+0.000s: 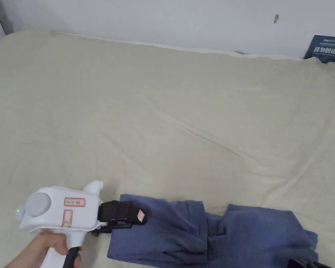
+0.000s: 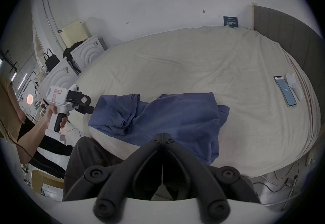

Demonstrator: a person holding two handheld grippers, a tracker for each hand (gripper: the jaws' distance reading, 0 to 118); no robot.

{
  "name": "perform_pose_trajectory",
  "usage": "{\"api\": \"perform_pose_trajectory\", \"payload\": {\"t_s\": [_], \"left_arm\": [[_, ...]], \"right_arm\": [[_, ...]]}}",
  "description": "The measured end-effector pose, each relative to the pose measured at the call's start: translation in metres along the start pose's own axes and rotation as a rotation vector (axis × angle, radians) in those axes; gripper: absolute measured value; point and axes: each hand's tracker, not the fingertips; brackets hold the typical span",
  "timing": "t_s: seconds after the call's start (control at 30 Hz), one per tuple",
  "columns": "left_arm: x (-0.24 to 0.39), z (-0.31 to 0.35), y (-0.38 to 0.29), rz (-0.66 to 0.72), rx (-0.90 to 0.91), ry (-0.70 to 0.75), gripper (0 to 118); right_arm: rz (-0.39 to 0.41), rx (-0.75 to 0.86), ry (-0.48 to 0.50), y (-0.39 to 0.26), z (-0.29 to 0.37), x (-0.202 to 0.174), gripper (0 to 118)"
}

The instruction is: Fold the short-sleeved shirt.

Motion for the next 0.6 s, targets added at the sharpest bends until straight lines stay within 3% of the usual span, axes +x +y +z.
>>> {"api": "perform_pose_trajectory", "payload": {"t_s": [0.07,0.1,0.17,0.2,0.23,0.27,0.43,0.6], "left_arm": [[0.005,-0.007,0.0,0.011,0.026,-0.101,116],[-0.041,-0.011,0.017,0.036,0.017,-0.1,116],[-0.042,-0.011,0.021,0.029,-0.002,-0.115,114],[-0.04,-0.008,0.023,0.042,-0.027,-0.139,99],[-0.033,0.002,0.019,0.041,0.007,-0.064,45],[-0.033,0.0,0.019,0.003,-0.002,0.051,4],[-0.045,0.012,0.001,0.039,0.034,0.009,4],[-0.02,0.05,0.0,-0.017,0.086,0.104,4]], "right_arm": [[-0.003,-0.006,-0.012,-0.001,0.0,-0.001,0],[-0.006,-0.011,-0.014,-0.001,0.0,-0.001,0],[-0.012,-0.018,-0.018,0.001,0.002,-0.005,0],[-0.012,-0.022,-0.02,0.001,0.002,-0.005,0],[-0.008,-0.024,-0.024,0.001,0.003,-0.006,0],[-0.005,-0.023,-0.027,0.002,0.004,-0.006,0],[-0.013,-0.009,-0.028,0.005,0.009,-0.006,0],[-0.01,0.002,-0.021,0.006,0.013,-0.004,0]]}}
